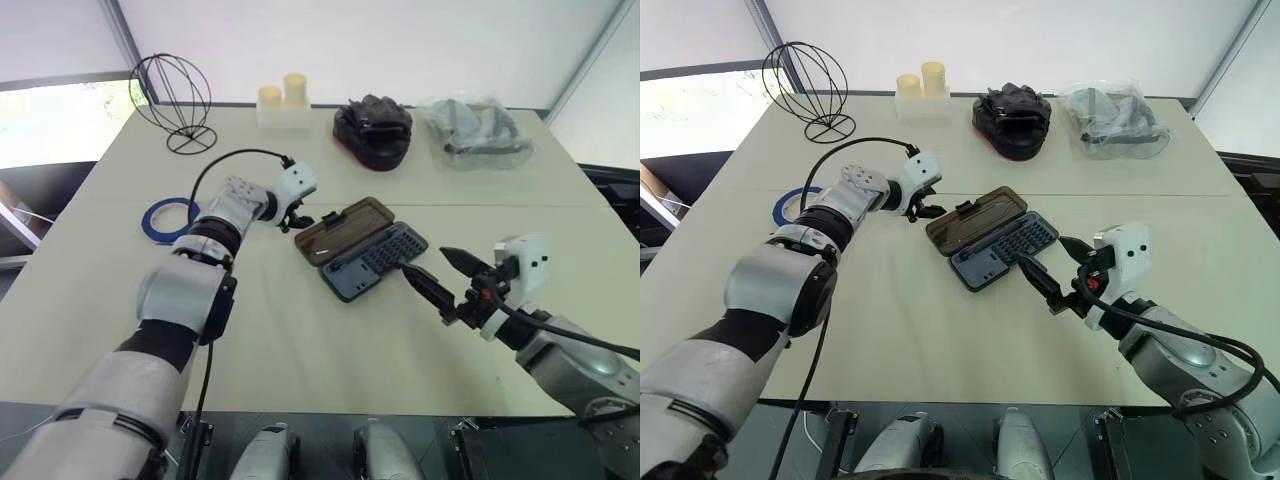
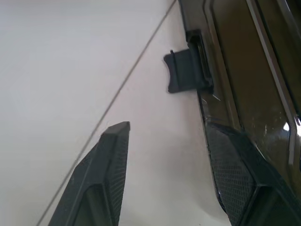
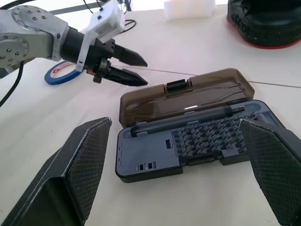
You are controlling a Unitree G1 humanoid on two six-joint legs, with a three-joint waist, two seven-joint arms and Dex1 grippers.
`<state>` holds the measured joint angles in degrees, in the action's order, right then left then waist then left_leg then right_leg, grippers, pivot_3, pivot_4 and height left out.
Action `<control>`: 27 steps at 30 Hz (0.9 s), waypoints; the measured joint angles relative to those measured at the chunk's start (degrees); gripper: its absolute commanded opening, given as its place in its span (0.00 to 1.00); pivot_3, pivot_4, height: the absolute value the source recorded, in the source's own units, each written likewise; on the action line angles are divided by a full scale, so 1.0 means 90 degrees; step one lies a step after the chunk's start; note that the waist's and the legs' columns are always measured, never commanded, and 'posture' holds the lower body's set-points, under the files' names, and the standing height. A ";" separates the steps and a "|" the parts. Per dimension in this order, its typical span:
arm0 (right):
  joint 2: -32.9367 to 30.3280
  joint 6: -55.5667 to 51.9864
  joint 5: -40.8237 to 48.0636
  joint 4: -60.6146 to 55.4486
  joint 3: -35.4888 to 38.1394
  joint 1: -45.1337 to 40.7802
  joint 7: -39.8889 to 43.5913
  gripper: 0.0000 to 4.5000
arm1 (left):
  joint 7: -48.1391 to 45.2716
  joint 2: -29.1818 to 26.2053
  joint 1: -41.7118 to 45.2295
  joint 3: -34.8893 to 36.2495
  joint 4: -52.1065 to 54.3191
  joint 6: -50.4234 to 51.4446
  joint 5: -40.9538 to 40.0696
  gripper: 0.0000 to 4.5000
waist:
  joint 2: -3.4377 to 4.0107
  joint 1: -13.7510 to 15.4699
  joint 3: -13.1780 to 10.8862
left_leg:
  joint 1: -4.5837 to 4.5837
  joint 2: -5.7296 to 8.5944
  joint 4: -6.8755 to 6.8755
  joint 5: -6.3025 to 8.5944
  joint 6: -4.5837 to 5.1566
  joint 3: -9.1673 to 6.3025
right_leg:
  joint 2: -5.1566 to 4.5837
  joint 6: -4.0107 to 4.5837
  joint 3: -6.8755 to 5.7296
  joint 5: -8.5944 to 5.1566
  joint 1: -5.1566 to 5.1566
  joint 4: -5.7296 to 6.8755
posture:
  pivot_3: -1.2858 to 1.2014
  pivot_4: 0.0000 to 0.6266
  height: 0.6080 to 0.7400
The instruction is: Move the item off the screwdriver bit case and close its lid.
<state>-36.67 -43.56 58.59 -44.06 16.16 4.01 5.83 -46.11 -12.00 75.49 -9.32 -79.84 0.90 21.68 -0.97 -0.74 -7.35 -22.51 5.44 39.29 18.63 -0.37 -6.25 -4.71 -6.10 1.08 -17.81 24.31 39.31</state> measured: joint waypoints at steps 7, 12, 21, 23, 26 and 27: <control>0.0026 0.0000 0.0000 -0.0002 -0.0002 0.0016 -0.0089 1.00 | -0.0001 0.0098 -0.0096 -0.0251 0.0153 0.0082 0.0181 0.61 | 0.0001 0.0011 0.0002 | 0.0003 -0.0001 0.0002 0.0000 0.0000 -0.0001 | -0.0001 0.0000 0.0002 0.0000 -0.0003 0.0001 | 0.52 0.24 1.00; -0.0314 -0.0214 0.0150 -0.0092 0.0088 0.0270 -0.0014 1.00 | -0.0002 0.0135 -0.0173 -0.0262 0.0272 0.0157 0.0184 0.61 | 0.0000 0.0023 0.0006 | 0.0008 0.0000 0.0004 0.0000 0.0000 -0.0002 | -0.0002 0.0000 0.0002 0.0000 -0.0014 -0.0001 | 0.52 0.24 1.00; -0.1058 -0.0654 0.0491 -0.0201 0.0732 0.0934 0.0368 1.00 | -0.0003 0.0197 -0.0177 -0.0316 0.0275 0.0154 0.0193 0.61 | -0.0009 0.0030 0.0015 | 0.0018 -0.0001 0.0010 0.0001 0.0001 -0.0004 | -0.0001 0.0000 0.0002 0.0000 -0.0034 -0.0007 | 0.52 0.24 1.00; -0.1058 -0.0654 0.0494 -0.0199 0.0753 0.0905 0.0401 1.00 | -0.0016 0.0216 -0.0182 -0.0331 0.0275 0.0148 0.0209 0.50 | -0.0010 0.0033 0.0016 | 0.0021 -0.0001 0.0010 0.0001 0.0001 -0.0005 | -0.0001 0.0000 0.0003 0.0000 -0.0038 -0.0007 | 0.52 0.24 1.00; -0.1051 -0.0654 0.0480 -0.0197 0.0721 0.0821 0.0403 1.00 | -0.0102 0.0268 -0.0227 -0.0364 0.0276 0.0117 0.0219 0.22 | -0.0010 0.0033 0.0016 | 0.0021 -0.0001 0.0013 0.0001 0.0001 -0.0004 | -0.0001 0.0000 0.0004 0.0000 -0.0040 -0.0008 | 0.52 0.24 1.00; -0.1046 -0.0654 0.0462 -0.0197 0.0710 0.0809 0.0402 1.00 | -0.0110 0.0284 -0.0244 -0.0366 0.0277 0.0112 0.0220 0.10 | -0.0010 0.0033 0.0016 | 0.0021 -0.0001 0.0013 0.0001 0.0001 -0.0005 | -0.0001 0.0000 0.0004 0.0000 -0.0040 -0.0008 | 0.52 0.24 1.00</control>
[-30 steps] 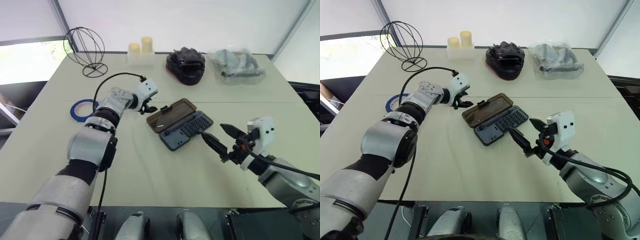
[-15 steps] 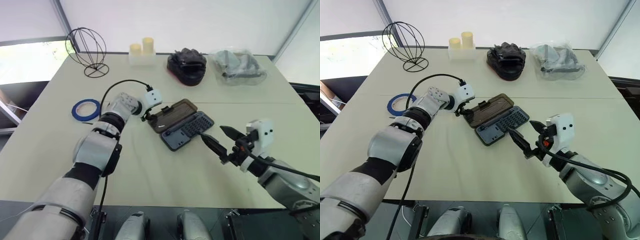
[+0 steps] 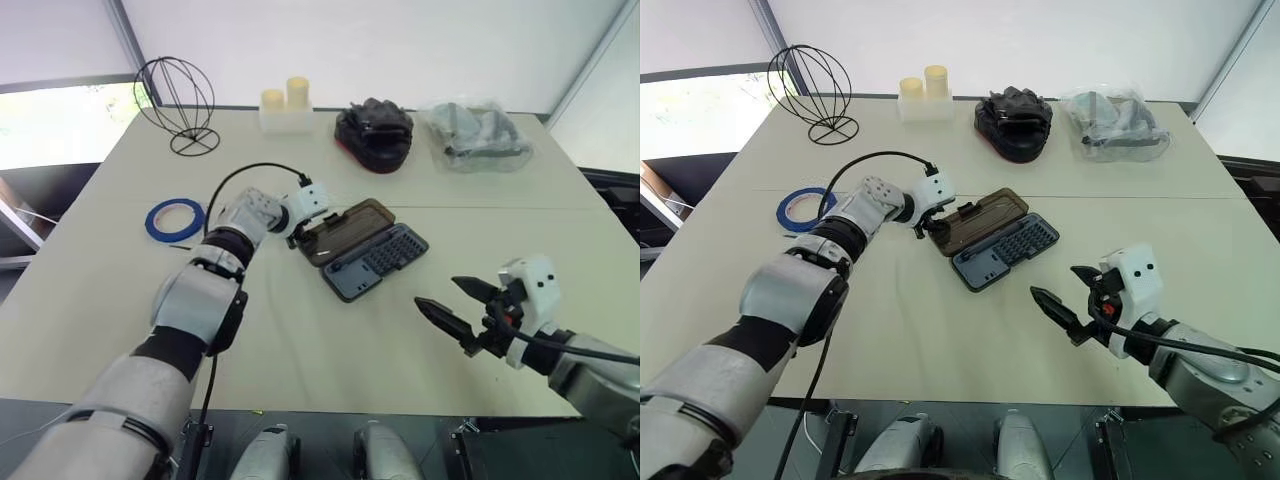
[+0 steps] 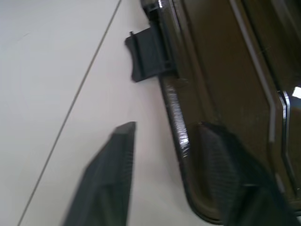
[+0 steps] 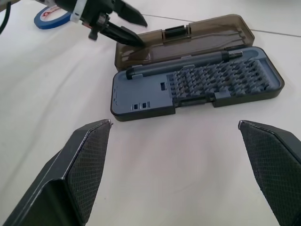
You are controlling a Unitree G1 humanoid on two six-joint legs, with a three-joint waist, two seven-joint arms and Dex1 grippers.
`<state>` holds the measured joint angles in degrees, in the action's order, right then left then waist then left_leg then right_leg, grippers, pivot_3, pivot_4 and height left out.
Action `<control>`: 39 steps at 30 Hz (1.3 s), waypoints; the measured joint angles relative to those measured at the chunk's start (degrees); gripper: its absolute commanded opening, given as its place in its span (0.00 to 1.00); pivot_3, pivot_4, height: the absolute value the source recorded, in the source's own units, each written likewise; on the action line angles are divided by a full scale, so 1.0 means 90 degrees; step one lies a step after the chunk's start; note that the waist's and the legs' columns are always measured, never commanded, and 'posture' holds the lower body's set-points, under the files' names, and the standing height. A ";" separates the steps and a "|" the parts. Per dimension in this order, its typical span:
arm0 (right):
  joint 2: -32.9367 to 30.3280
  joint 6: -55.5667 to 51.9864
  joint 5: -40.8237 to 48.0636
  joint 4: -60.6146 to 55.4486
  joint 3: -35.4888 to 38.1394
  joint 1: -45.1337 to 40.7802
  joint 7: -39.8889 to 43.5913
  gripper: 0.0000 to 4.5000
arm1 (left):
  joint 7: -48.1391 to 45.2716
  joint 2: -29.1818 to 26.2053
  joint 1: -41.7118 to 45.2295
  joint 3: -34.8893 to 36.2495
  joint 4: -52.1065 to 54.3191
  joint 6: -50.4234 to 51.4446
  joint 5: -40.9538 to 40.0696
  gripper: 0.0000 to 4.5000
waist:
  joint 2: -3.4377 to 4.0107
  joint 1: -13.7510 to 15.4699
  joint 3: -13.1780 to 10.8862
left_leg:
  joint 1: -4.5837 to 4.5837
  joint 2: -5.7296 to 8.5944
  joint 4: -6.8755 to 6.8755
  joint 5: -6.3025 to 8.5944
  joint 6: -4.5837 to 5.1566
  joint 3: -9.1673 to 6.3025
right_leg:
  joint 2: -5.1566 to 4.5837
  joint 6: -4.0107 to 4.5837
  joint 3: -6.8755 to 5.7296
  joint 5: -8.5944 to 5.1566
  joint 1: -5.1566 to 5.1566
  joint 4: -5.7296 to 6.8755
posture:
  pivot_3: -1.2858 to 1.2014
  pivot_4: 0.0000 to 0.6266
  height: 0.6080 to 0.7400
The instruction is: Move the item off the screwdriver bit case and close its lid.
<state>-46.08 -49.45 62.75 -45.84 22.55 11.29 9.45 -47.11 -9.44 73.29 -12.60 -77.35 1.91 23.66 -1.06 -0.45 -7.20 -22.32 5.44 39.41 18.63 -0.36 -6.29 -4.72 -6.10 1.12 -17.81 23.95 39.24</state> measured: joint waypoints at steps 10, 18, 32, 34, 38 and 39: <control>0.0204 0.0001 -0.0097 -0.0002 -0.0047 0.0052 -0.0019 1.00 | -0.0014 -0.0060 0.0003 -0.0015 0.0016 -0.0005 0.0063 0.01 | 0.0000 -0.0021 0.0000 | 0.0000 -0.0004 -0.0001 0.0000 0.0000 0.0001 | 0.0000 0.0000 0.0003 0.0000 0.0002 0.0000 | 0.52 0.24 1.00; 0.0301 0.0043 -0.0228 -0.0004 -0.0050 0.0194 0.0007 1.00 | -0.0592 -0.0460 0.0266 -0.0939 -0.0160 -0.2339 0.0797 0.01 | -0.0004 -0.0017 -0.0003 | -0.0009 -0.0007 -0.0008 0.0000 -0.0001 0.0004 | -0.0002 0.0000 0.0003 0.0000 0.0015 -0.0007 | 0.52 0.24 1.00; 0.0418 0.0121 -0.0482 0.0027 -0.0269 0.0074 0.0195 1.00 | -0.1742 -0.0745 0.0202 -0.1004 -0.0182 -0.3508 0.0722 0.01 | -0.0004 -0.0026 -0.0004 | -0.0011 -0.0006 -0.0008 0.0000 0.0000 0.0004 | 0.0007 0.0000 -0.0004 0.0000 0.0018 -0.0005 | 0.52 0.24 1.00; 0.0415 0.0121 -0.0519 0.0099 -0.0336 -0.0049 0.0254 1.00 | -0.1741 -0.0721 0.0141 -0.1002 -0.0178 -0.3630 0.0716 0.01 | -0.0004 -0.0023 -0.0004 | -0.0011 -0.0006 -0.0008 0.0000 0.0000 0.0004 | 0.0007 0.0000 -0.0004 0.0000 0.0018 -0.0005 | 0.52 0.24 1.00; 0.0409 0.0119 -0.0581 0.0184 -0.0348 -0.0144 0.0329 1.00 | -0.1915 -0.0681 0.0131 -0.0953 -0.0170 -0.3627 0.0619 0.01 | -0.0004 -0.0020 -0.0004 | -0.0012 -0.0006 -0.0008 0.0000 0.0000 0.0004 | 0.0007 0.0000 -0.0005 0.0000 0.0018 -0.0005 | 0.52 0.24 1.00; 0.0409 0.0118 -0.0586 0.0191 -0.0348 -0.0145 0.0347 1.00 | -0.1982 -0.0679 0.0127 -0.0943 -0.0170 -0.3613 0.0591 0.01 | -0.0005 -0.0024 -0.0004 | -0.0012 -0.0006 -0.0009 0.0000 0.0000 0.0004 | 0.0007 0.0000 -0.0004 0.0000 0.0018 -0.0005 | 0.52 0.24 1.00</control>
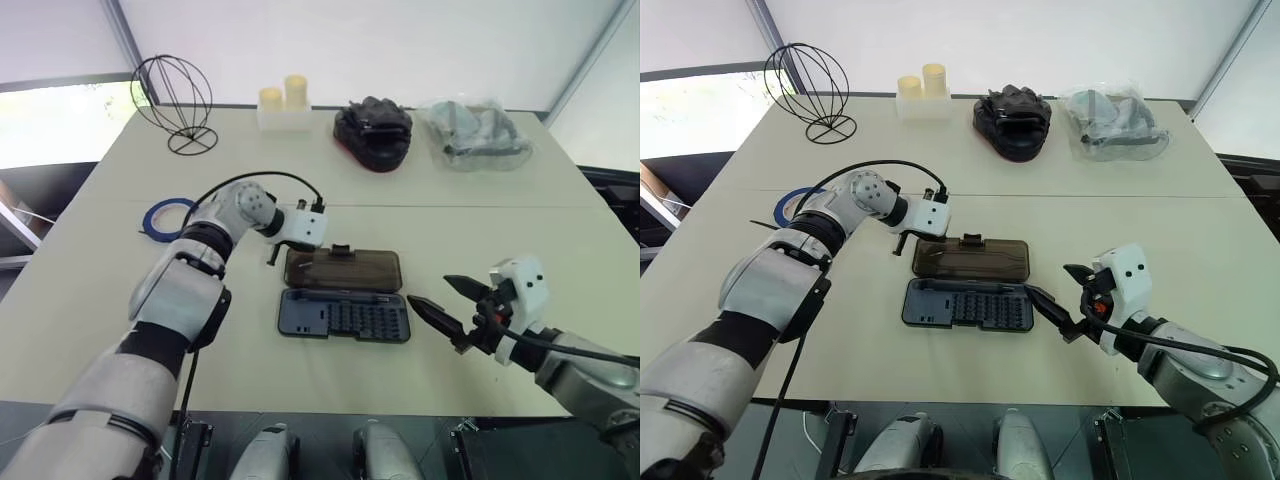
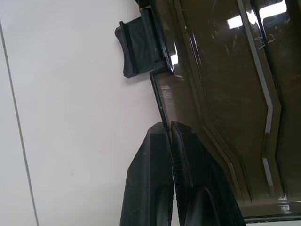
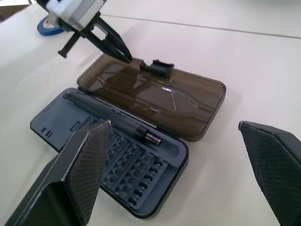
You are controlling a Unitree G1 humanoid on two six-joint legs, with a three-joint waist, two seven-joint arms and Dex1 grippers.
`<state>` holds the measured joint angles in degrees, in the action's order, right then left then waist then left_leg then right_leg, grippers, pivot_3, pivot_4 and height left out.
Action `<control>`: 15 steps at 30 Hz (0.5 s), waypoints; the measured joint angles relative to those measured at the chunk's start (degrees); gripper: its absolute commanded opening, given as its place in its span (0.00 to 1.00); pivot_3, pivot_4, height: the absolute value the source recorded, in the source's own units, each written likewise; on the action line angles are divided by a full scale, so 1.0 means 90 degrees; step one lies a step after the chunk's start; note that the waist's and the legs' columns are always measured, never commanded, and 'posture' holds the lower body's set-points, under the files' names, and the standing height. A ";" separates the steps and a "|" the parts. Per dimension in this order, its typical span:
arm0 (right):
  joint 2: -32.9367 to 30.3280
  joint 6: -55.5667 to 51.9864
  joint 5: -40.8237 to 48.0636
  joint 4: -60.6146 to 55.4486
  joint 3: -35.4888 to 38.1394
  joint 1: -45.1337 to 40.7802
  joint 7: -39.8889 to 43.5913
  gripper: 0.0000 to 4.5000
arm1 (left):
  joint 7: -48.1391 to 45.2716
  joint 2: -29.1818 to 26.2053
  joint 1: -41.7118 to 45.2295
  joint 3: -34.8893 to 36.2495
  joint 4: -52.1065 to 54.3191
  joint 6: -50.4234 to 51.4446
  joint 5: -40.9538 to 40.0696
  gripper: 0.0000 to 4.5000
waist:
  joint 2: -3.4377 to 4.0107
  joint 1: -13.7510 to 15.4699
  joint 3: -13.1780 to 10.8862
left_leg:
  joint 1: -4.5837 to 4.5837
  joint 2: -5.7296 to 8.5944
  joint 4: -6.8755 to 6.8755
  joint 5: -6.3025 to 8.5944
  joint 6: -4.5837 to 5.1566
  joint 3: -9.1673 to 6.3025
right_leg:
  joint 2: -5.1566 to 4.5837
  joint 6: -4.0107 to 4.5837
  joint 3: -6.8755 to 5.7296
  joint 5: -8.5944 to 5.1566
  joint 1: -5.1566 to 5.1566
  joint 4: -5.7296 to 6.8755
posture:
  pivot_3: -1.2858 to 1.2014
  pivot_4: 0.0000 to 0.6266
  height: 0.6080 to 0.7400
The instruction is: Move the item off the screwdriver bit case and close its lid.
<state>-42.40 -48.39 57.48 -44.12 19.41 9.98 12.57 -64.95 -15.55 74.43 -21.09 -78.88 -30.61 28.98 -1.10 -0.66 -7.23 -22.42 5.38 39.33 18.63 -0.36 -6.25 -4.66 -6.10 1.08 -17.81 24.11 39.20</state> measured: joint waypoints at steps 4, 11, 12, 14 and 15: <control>0.0004 -0.0002 -0.0045 0.0009 -0.0021 -0.0018 0.0028 1.00 | -0.0298 0.0034 -0.0065 0.0180 0.0002 0.0173 -0.0197 0.01 | 0.0000 -0.0005 0.0000 | 0.0000 0.0000 0.0000 0.0000 0.0000 0.0000 | 0.0000 0.0000 -0.0001 0.0000 0.0000 0.0000 | 0.52 0.24 1.00; 0.0029 -0.0003 -0.0124 0.0085 -0.0117 -0.0137 0.0079 1.00 | -0.0536 0.0045 -0.0072 0.0222 0.0009 0.0460 -0.0307 0.01 | 0.0000 -0.0006 0.0000 | 0.0000 0.0000 0.0000 0.0000 0.0000 0.0000 | 0.0000 0.0000 -0.0003 0.0000 0.0000 0.0001 | 0.52 0.24 1.00; 0.0037 -0.0003 -0.0130 0.0105 -0.0122 -0.0147 0.0086 1.00 | -0.0545 0.0042 -0.0073 0.0228 0.0013 0.0474 -0.0311 0.01 | 0.0000 -0.0007 0.0000 | 0.0000 0.0000 0.0000 0.0000 0.0000 0.0000 | 0.0000 0.0000 -0.0003 0.0000 0.0000 0.0001 | 0.52 0.24 1.00; 0.0042 -0.0003 -0.0163 0.0141 -0.0128 -0.0168 0.0097 1.00 | -0.0559 0.0038 -0.0078 0.0235 0.0018 0.0492 -0.0316 0.01 | 0.0000 -0.0008 0.0000 | 0.0000 0.0000 0.0000 0.0000 0.0000 0.0000 | 0.0000 0.0000 -0.0003 0.0000 0.0000 0.0000 | 0.52 0.24 1.00; 0.0042 -0.0003 -0.0182 0.0174 -0.0130 -0.0180 0.0109 1.00 | -0.0573 0.0036 -0.0081 0.0237 0.0024 0.0527 -0.0326 0.01 | 0.0000 -0.0008 0.0000 | 0.0000 0.0000 0.0000 0.0000 0.0000 -0.0001 | 0.0000 0.0000 -0.0003 0.0000 0.0000 0.0001 | 0.52 0.24 1.00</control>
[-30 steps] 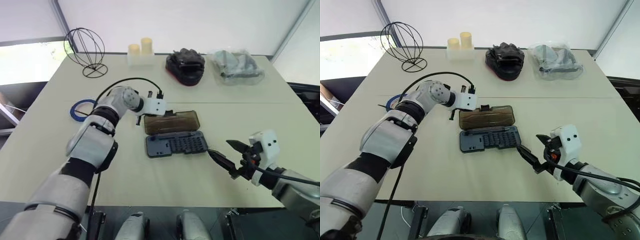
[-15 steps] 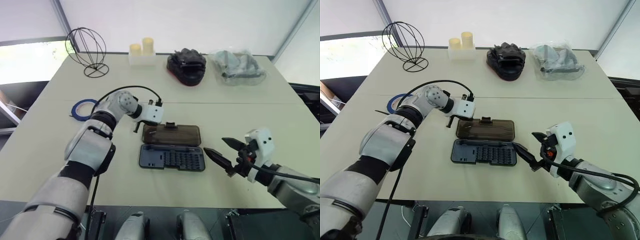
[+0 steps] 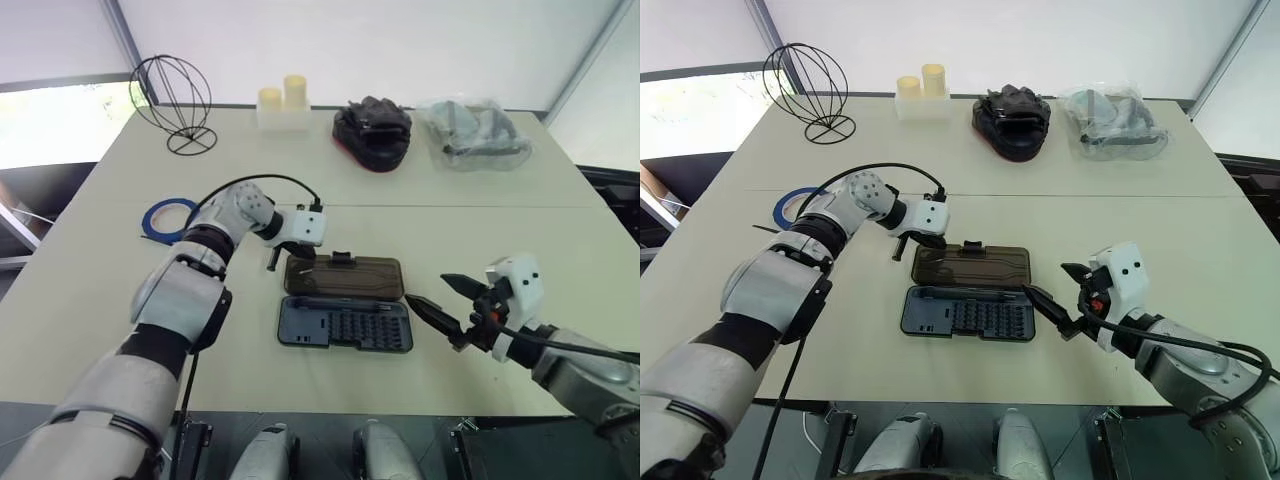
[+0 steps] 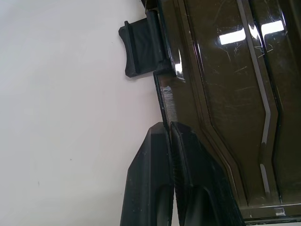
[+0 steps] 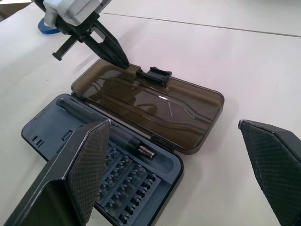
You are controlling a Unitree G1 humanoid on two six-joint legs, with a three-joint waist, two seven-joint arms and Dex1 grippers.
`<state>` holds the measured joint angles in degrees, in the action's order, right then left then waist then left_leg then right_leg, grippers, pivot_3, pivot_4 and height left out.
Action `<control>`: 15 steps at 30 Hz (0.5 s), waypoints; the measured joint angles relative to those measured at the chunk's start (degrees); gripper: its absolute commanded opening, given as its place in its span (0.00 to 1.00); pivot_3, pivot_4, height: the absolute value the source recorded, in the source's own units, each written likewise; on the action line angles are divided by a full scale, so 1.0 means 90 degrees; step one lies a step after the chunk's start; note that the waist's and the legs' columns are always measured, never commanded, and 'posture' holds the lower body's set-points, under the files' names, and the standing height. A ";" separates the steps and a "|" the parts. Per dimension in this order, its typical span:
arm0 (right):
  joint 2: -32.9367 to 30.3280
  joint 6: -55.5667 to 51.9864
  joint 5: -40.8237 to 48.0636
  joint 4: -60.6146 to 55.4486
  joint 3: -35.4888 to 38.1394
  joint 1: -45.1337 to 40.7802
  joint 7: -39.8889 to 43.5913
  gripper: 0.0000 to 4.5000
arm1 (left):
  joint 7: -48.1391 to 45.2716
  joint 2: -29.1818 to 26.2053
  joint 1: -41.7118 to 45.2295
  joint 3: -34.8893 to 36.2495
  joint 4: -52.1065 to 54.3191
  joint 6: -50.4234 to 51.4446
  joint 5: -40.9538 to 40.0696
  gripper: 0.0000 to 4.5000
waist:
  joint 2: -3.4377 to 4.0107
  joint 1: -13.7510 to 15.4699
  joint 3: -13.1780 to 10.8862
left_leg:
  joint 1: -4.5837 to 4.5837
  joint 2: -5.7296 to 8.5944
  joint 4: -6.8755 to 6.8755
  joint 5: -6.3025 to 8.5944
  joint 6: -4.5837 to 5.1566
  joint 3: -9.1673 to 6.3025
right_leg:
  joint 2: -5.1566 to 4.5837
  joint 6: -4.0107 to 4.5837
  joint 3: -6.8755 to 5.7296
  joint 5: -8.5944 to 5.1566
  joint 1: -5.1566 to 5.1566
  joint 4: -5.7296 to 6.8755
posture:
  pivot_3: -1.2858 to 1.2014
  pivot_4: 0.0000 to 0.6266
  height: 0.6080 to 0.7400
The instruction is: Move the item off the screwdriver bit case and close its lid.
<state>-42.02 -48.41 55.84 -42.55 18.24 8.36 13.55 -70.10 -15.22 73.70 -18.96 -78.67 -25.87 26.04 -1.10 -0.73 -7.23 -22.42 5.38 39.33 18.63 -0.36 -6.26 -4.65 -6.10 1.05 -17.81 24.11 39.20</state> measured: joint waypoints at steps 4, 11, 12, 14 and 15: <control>0.0045 0.0000 -0.0064 0.0027 -0.0030 -0.0058 0.0033 1.00 | 0.0004 -0.0007 -0.0017 0.0006 0.0007 0.0037 -0.0036 0.01 | 0.0000 -0.0005 0.0000 | 0.0000 0.0000 0.0000 0.0000 0.0000 0.0000 | 0.0000 0.0000 0.0000 0.0000 0.0000 0.0000 | 0.52 0.24 1.00; 0.0061 0.0000 -0.0144 0.0143 -0.0159 -0.0119 0.0095 1.00 | 0.0235 0.0008 -0.0106 0.0225 0.0013 0.0368 -0.0270 0.53 | 0.0000 0.0001 0.0000 | 0.0000 0.0000 0.0001 0.0000 0.0000 -0.0001 | -0.0001 0.0000 0.0000 0.0000 0.0000 0.0000 | 0.52 0.24 1.00; 0.0061 -0.0001 -0.0152 0.0143 -0.0165 -0.0126 0.0096 1.00 | 0.0288 0.0012 -0.0106 0.0275 0.0011 0.0429 -0.0307 0.66 | 0.0000 0.0000 0.0000 | 0.0000 0.0000 0.0001 0.0000 0.0000 0.0000 | -0.0001 0.0000 0.0000 0.0000 0.0000 0.0000 | 0.52 0.24 1.00; 0.0061 -0.0015 -0.0128 0.0143 -0.0169 -0.0132 0.0108 1.00 | 0.0450 0.0021 -0.0101 0.0565 0.0009 0.0605 -0.0527 0.87 | 0.0000 -0.0003 0.0000 | -0.0001 0.0000 0.0001 0.0000 0.0000 0.0000 | -0.0002 0.0000 0.0001 0.0000 0.0001 0.0000 | 0.52 0.24 1.00; 0.0060 -0.0021 -0.0121 0.0142 -0.0178 -0.0132 0.0121 1.00 | 0.0446 0.0025 -0.0082 0.0773 0.0003 0.0784 -0.0720 0.87 | 0.0000 -0.0003 0.0000 | -0.0001 0.0000 0.0001 0.0000 0.0000 0.0000 | -0.0002 0.0000 0.0001 0.0000 0.0002 0.0001 | 0.52 0.24 1.00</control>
<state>-41.48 -48.60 54.75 -41.27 16.64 7.17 14.64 -66.08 -15.00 72.96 -12.00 -78.64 -18.81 19.57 -1.10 -0.76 -7.23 -22.42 5.38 39.34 18.63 -0.36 -6.26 -4.67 -6.10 1.06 -17.81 24.13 39.21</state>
